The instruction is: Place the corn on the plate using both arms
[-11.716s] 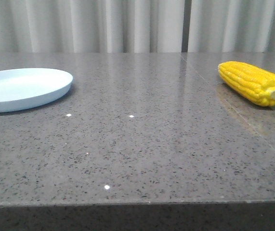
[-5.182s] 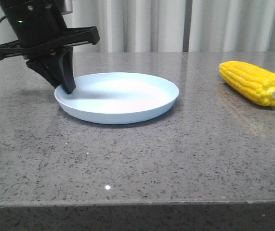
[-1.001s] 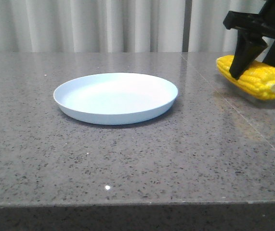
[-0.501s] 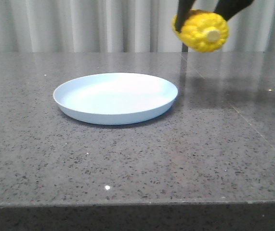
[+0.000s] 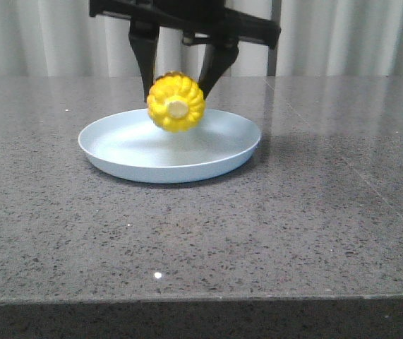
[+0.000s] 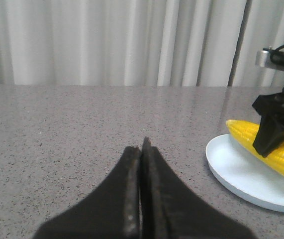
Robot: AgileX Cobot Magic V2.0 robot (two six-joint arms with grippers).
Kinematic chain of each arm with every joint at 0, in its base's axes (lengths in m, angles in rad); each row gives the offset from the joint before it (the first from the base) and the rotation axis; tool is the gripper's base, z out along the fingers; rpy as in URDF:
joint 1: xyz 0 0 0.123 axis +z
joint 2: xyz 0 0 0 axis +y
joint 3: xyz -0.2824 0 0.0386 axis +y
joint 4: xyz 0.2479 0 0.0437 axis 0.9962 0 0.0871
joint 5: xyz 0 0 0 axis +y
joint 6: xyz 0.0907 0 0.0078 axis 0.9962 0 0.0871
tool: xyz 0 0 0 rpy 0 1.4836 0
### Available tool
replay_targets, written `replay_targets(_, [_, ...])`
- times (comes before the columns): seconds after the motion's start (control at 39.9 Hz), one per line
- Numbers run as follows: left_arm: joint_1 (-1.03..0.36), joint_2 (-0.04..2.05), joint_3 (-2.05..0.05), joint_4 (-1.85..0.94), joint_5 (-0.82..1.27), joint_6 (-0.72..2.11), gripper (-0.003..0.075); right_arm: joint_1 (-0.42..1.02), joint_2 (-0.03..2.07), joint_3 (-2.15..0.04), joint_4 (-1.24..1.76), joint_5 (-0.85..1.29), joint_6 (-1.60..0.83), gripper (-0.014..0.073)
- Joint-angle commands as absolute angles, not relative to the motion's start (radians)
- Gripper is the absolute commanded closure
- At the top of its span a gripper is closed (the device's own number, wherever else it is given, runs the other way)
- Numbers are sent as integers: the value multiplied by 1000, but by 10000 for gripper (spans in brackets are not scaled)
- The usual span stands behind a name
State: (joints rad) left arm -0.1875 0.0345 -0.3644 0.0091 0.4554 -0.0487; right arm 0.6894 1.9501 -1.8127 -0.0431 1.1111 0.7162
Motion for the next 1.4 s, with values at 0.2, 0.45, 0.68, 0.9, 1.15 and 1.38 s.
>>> replay_targets(0.2, [-187, 47, -389, 9, 378, -46, 741, 687, 1933, -1850, -82, 1114, 749, 174])
replay_targets(0.45, [-187, 47, -389, 9, 378, -46, 741, 687, 1919, -1850, -83, 1127, 747, 55])
replay_targets(0.68, [-187, 47, -389, 9, 378, -46, 741, 675, 1815, -1852, -90, 1139, 664, 55])
replay_targets(0.9, [-187, 47, -389, 9, 378, -46, 741, 589, 1714, -1852, -90, 1216, 575, 174])
replay_targets(1.15, [-187, 47, -389, 9, 378, -46, 741, 445, 1642, -1840, -90, 1309, 499, 479])
replay_targets(1.38, [-187, 47, -389, 9, 378, -46, 741, 316, 1492, -1683, -90, 1271, 441, 654])
